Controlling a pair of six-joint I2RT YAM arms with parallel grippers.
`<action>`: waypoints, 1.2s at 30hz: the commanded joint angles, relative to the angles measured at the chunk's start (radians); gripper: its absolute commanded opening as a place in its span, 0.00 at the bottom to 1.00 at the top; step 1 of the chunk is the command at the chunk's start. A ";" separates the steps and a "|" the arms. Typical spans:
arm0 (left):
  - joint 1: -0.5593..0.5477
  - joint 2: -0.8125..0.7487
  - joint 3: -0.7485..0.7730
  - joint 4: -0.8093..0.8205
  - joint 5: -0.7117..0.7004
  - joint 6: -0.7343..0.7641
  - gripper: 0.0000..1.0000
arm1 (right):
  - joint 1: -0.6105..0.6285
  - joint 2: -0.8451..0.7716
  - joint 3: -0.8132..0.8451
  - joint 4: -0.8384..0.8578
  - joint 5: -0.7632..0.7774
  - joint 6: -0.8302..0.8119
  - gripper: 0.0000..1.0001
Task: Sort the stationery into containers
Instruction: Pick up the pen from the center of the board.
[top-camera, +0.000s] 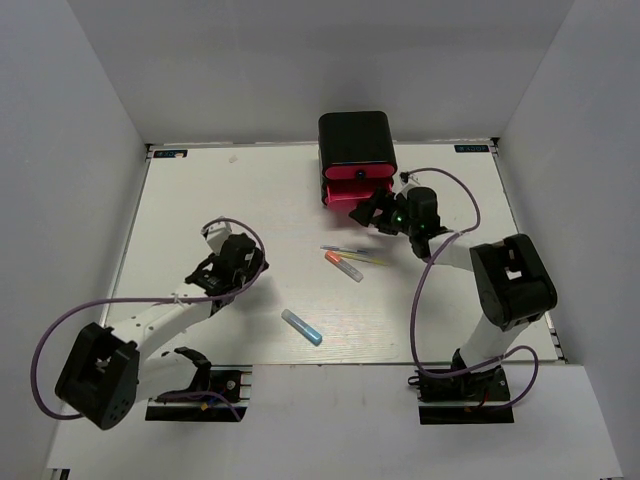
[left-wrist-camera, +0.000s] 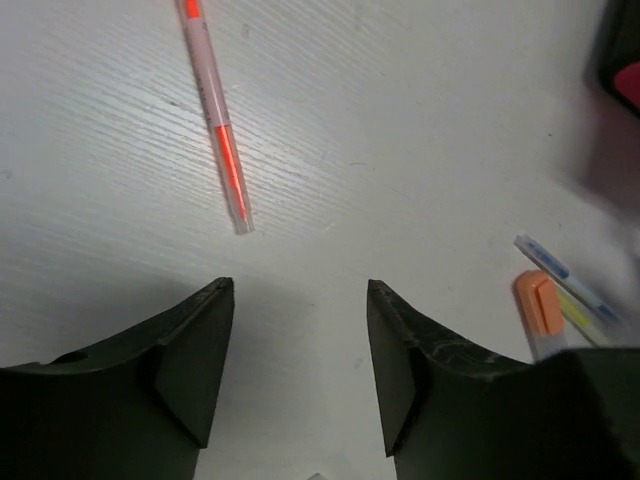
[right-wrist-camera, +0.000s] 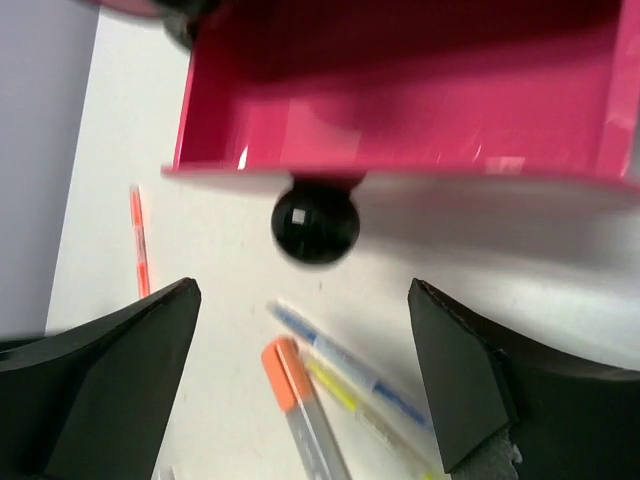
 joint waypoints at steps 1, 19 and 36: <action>0.008 0.050 0.089 -0.058 -0.075 -0.026 0.64 | 0.000 -0.075 -0.037 -0.041 -0.085 -0.059 0.90; 0.212 0.440 0.427 -0.333 0.040 0.104 0.63 | -0.017 -0.314 -0.030 -0.492 -0.541 -0.807 0.90; 0.241 0.597 0.487 -0.260 0.135 0.162 0.57 | -0.014 -0.345 -0.017 -0.518 -0.590 -0.880 0.79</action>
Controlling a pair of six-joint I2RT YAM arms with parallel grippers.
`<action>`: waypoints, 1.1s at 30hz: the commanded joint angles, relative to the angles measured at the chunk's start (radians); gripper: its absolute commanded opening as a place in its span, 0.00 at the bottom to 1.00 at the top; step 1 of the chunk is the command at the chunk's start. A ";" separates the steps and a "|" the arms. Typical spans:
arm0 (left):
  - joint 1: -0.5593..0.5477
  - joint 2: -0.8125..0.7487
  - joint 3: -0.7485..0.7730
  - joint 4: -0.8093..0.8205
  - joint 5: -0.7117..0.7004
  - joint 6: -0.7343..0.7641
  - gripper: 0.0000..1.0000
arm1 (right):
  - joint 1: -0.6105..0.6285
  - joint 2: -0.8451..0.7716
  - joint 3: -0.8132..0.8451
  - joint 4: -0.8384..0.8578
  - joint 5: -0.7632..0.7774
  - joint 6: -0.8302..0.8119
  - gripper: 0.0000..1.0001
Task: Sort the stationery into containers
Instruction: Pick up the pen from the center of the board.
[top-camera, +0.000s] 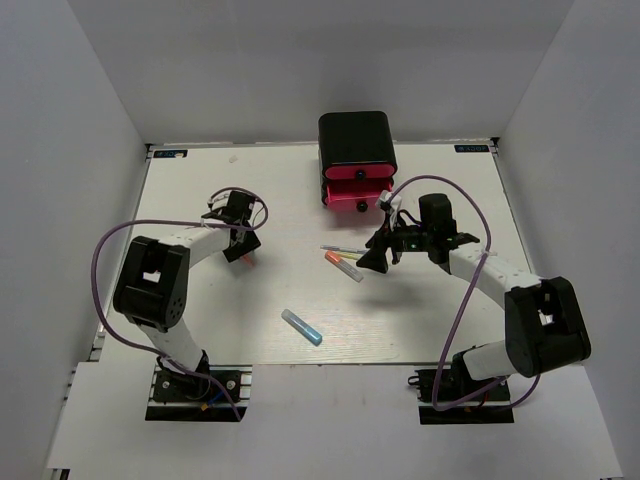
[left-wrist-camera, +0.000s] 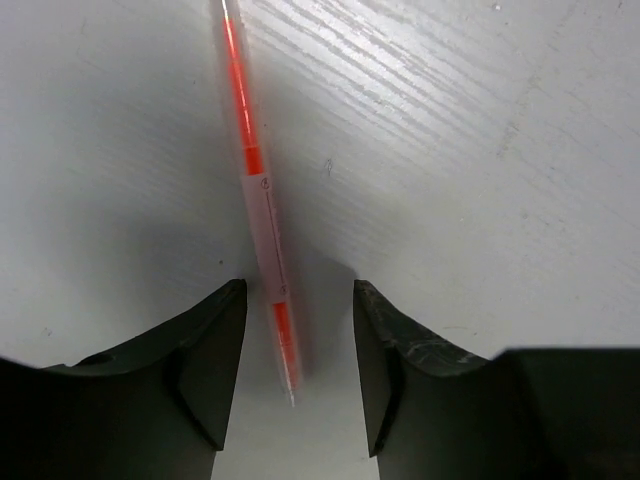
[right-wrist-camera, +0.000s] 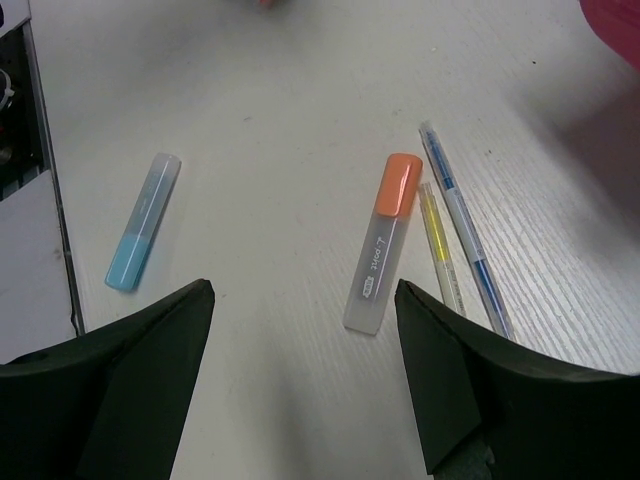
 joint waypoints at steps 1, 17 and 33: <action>0.006 0.014 0.037 -0.003 0.024 0.023 0.57 | -0.002 -0.029 0.043 -0.011 -0.033 -0.032 0.79; -0.003 0.065 0.015 -0.081 0.088 0.151 0.23 | -0.011 -0.049 0.126 -0.003 -0.073 -0.052 0.90; -0.043 -0.412 -0.070 0.473 0.711 0.587 0.00 | -0.108 -0.063 0.237 0.029 -0.022 -0.043 0.00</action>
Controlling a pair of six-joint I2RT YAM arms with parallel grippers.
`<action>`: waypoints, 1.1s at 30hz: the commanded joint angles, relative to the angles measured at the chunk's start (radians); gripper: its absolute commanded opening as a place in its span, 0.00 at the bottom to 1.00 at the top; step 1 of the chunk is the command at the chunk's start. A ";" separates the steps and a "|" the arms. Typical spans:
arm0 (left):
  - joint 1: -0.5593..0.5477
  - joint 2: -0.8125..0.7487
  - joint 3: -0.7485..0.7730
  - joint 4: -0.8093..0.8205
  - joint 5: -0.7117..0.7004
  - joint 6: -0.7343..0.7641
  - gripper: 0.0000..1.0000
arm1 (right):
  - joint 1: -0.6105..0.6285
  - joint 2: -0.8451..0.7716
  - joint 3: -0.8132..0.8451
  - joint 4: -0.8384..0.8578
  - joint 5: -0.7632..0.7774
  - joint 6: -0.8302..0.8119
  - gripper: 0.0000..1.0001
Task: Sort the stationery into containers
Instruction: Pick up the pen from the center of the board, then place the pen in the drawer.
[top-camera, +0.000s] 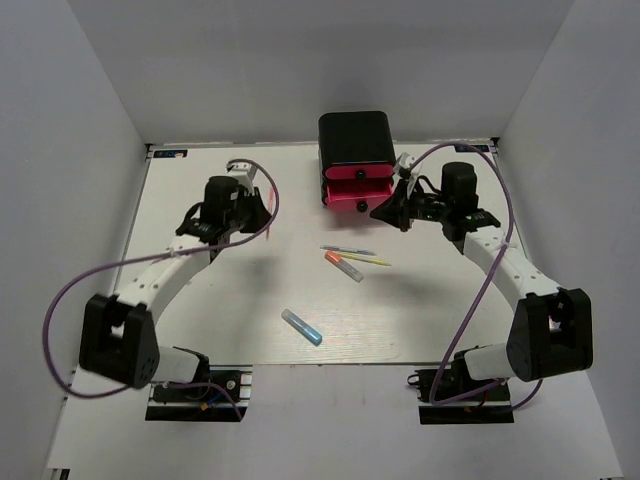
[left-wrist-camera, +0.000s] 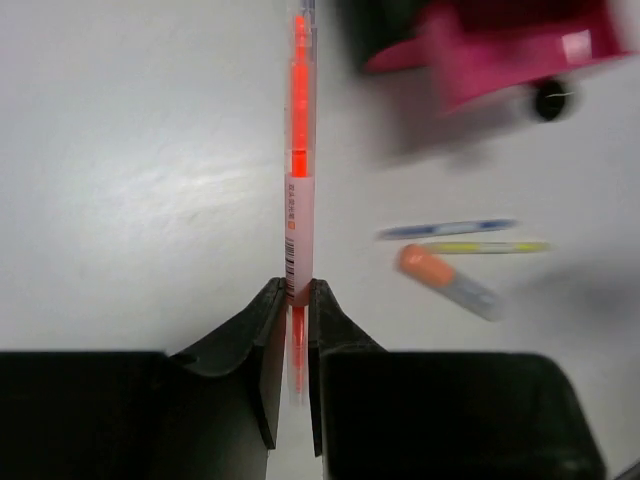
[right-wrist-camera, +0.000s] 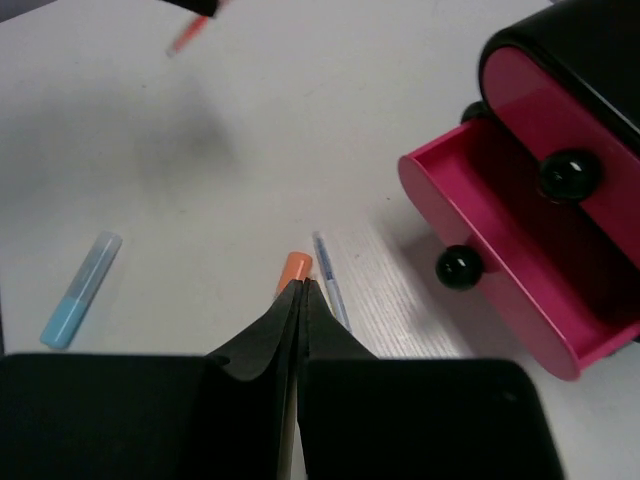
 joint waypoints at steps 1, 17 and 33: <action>-0.009 -0.113 -0.061 0.318 0.323 0.172 0.00 | -0.026 -0.029 0.021 0.072 0.065 0.025 0.00; -0.092 0.290 0.245 0.734 0.690 0.423 0.00 | -0.123 -0.067 -0.013 0.143 0.161 0.084 0.02; -0.173 0.587 0.462 0.682 0.528 0.522 0.01 | -0.178 -0.099 -0.077 0.149 0.121 0.102 0.17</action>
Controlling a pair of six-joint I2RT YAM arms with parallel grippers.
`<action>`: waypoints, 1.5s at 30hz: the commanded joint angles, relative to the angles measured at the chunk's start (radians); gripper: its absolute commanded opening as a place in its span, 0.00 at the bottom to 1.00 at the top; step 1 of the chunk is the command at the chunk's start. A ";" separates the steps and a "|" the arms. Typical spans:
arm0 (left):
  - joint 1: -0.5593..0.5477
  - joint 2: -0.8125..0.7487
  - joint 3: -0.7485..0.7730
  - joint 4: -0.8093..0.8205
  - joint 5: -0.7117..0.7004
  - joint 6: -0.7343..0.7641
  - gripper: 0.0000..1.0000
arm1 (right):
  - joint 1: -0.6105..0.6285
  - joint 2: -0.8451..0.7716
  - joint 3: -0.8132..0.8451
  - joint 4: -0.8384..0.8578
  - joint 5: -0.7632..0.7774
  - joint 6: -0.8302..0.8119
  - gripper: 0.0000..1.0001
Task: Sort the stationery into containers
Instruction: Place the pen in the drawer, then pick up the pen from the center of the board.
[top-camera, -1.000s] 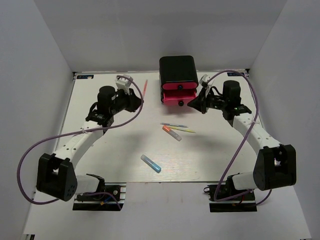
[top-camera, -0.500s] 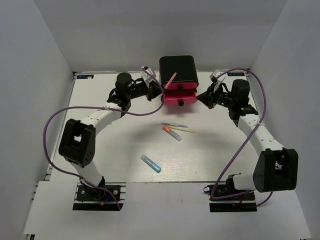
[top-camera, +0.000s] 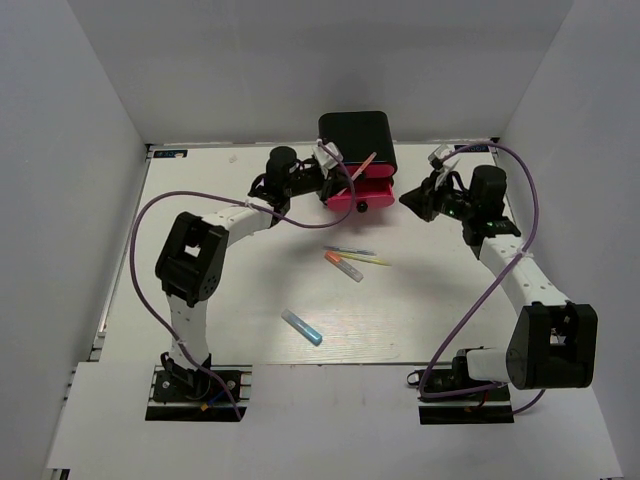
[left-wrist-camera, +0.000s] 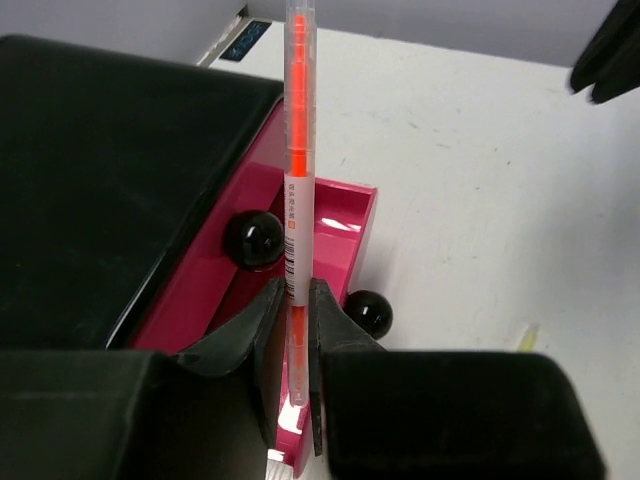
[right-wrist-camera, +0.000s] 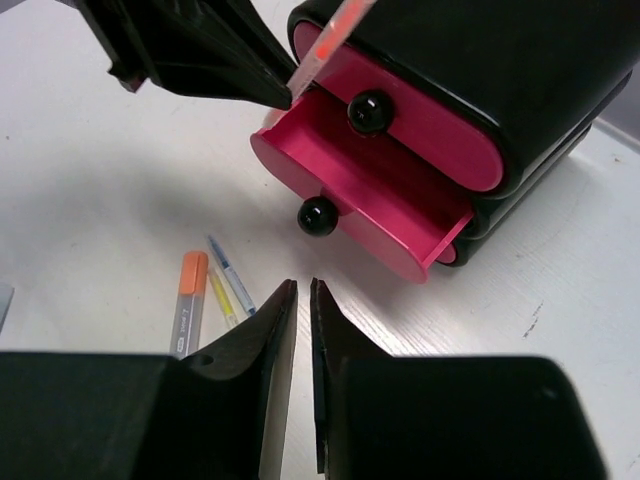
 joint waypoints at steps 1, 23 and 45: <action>-0.010 -0.003 0.063 -0.028 -0.044 0.049 0.01 | -0.011 -0.040 -0.014 0.033 -0.028 0.013 0.17; -0.037 0.028 0.053 -0.097 -0.116 0.158 0.32 | -0.023 -0.040 -0.042 0.026 -0.098 -0.001 0.38; -0.057 -0.332 0.002 -0.277 -0.344 -0.159 0.85 | 0.044 0.244 0.191 -1.009 -0.215 -1.428 0.42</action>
